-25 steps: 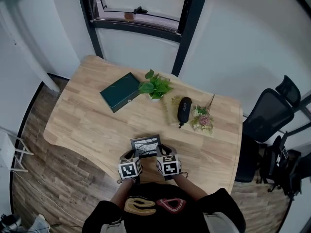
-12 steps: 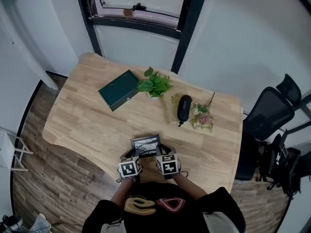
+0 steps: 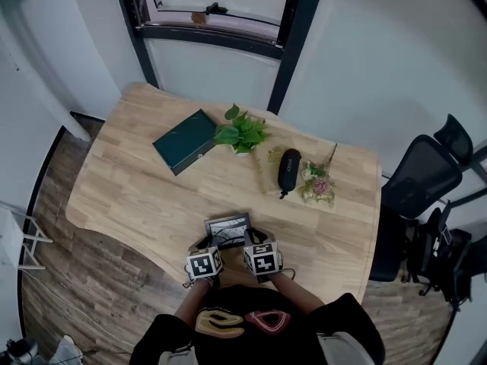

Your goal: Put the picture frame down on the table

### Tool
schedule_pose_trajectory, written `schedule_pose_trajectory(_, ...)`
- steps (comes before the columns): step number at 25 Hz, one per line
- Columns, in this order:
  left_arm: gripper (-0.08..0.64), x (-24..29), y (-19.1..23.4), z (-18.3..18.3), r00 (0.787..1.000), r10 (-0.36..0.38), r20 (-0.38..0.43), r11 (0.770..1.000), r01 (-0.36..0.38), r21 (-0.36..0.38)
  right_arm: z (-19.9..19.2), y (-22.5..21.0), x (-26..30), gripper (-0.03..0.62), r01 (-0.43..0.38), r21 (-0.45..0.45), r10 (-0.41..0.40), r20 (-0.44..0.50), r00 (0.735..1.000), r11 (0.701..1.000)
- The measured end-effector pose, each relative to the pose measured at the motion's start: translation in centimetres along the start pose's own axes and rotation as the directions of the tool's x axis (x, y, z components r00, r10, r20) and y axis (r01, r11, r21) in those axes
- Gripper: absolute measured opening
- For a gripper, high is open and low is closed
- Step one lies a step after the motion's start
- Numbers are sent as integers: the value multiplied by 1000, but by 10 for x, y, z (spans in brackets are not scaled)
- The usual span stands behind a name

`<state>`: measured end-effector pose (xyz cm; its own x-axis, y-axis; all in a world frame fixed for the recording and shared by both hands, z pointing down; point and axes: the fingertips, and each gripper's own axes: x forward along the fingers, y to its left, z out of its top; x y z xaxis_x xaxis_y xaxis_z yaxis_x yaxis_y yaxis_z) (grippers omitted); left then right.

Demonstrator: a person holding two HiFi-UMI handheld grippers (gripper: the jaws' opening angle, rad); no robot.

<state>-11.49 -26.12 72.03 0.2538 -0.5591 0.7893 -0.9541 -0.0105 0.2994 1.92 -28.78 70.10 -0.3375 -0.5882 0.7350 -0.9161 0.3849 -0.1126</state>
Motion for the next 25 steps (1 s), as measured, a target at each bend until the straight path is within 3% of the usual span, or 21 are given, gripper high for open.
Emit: schedule_pose_trajectory(25,83,16,1,-13,997,10,-70,1000,-9,12,-17,-5,12,78,6,4,-6,-58,998,1000)
